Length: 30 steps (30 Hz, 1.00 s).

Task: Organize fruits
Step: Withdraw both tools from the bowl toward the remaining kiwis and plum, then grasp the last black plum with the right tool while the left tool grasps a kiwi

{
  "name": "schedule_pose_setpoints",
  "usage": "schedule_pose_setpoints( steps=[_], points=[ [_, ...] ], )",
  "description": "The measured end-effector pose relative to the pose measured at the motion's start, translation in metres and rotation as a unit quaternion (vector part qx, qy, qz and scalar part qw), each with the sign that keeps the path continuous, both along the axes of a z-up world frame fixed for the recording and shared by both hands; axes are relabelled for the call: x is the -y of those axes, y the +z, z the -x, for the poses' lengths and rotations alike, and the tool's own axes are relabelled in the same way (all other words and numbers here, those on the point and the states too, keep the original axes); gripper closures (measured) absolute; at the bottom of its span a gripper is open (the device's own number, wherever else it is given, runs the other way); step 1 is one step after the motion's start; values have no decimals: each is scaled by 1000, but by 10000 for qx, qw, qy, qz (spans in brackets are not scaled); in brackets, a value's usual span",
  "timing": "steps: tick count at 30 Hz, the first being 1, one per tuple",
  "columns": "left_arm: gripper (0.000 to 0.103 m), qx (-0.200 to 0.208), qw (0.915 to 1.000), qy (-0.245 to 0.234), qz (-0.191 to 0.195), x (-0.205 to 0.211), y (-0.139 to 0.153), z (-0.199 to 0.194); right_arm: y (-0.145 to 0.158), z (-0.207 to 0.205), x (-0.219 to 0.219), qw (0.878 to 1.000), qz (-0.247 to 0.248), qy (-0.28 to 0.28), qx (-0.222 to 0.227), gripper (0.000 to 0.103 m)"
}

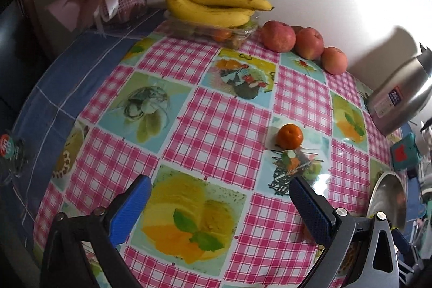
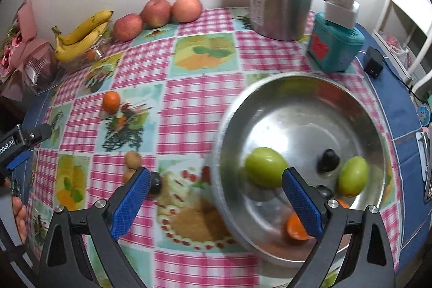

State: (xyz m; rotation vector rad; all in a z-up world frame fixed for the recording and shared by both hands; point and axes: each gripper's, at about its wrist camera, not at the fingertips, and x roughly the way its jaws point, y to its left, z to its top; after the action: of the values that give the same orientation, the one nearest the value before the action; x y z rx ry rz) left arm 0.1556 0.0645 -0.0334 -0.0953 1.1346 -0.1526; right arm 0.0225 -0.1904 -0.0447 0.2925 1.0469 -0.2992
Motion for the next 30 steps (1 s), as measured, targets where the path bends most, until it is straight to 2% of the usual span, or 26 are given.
schedule_pose_setpoints(
  steps=[6,16,22,30],
  points=[
    [0,-135,9999,66,12,-1,-10,-3,1,-22,-27,9998,-38,219,-22,5],
    [0,-449,9990,53,68,9,-28,-5,-13,-47,-42,9989,-318,294,-202,5],
    [0,-454,9990,-18,57,19,-32,-4,-24,-52,-38,9980,-368,343,-375,5],
    [0,-391,9991,-79,112,30,-34,-3,-29,-52,-40,9970,-449,578,-267,6]
  ],
)
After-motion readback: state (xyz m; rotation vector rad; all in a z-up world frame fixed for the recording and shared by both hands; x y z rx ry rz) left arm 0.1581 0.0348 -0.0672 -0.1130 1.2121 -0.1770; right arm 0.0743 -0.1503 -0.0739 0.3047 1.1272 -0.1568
